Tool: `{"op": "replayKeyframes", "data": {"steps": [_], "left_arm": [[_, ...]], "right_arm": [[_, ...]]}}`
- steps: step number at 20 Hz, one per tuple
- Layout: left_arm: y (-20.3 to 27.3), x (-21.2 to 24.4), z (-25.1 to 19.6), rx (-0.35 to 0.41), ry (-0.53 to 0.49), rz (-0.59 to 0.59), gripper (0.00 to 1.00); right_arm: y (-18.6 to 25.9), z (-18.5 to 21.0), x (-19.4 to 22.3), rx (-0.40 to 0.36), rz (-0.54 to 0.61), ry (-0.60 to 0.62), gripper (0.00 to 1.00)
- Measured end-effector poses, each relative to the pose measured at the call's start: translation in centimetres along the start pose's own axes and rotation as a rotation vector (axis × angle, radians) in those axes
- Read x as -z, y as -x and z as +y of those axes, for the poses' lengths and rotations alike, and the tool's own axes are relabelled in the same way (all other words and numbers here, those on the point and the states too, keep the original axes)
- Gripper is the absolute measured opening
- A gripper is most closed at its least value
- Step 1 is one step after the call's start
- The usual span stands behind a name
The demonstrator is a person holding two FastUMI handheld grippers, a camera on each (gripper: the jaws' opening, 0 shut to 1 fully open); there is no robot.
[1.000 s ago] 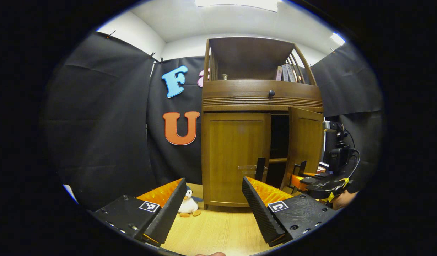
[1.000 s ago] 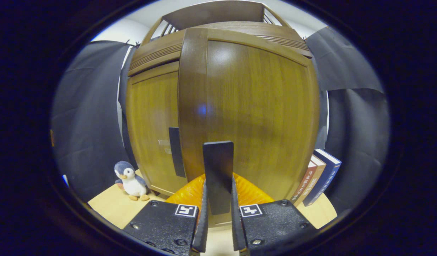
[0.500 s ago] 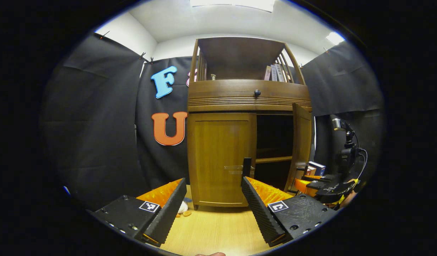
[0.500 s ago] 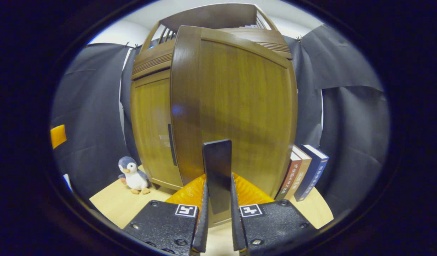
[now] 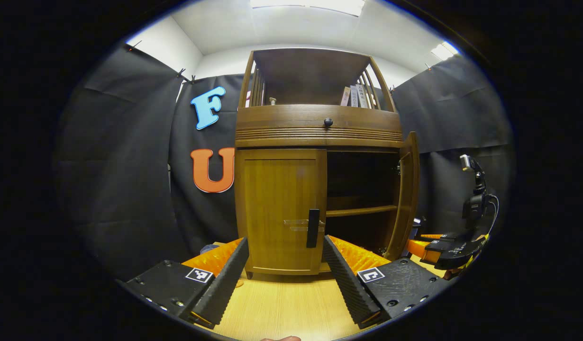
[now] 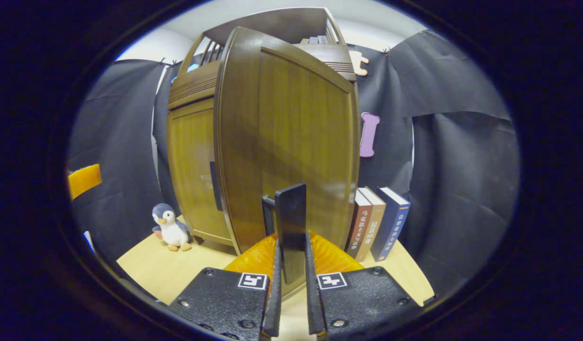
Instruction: Open the right door of the double-door shoe cabinet with the right hand, and open the left door with the left hand.
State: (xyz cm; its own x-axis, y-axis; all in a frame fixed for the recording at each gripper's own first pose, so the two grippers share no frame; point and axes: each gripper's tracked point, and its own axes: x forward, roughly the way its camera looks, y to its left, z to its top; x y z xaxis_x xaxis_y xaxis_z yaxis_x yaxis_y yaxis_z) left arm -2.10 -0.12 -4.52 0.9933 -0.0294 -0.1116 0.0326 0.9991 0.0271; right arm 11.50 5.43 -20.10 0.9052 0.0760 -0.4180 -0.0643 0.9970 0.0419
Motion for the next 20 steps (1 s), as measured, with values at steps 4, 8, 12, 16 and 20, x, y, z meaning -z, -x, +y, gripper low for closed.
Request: {"op": "replayKeyframes", "data": {"steps": [4,8,12,16,20], "left_arm": [[-0.1,0.1,-1.1,0.020,0.011,0.010,0.95],[0.1,0.2,-2.2,0.037,0.005,0.012,0.95],[0.2,0.1,-3.3,0.055,-0.002,0.017,0.95],[0.1,0.2,-4.4,0.073,-0.012,0.023,0.95],[-0.2,1.3,-5.4,0.087,-0.001,0.058,0.95]], "right_arm": [[0.7,-1.2,0.2,0.026,0.015,-0.015,0.22],[1.6,-3.2,0.3,0.095,0.018,-0.030,0.20],[2.1,-4.9,0.3,0.131,0.023,-0.069,0.18],[2.3,-6.4,0.4,0.163,0.021,-0.104,0.14],[2.5,-7.5,0.5,0.191,0.018,-0.125,0.12]]}}
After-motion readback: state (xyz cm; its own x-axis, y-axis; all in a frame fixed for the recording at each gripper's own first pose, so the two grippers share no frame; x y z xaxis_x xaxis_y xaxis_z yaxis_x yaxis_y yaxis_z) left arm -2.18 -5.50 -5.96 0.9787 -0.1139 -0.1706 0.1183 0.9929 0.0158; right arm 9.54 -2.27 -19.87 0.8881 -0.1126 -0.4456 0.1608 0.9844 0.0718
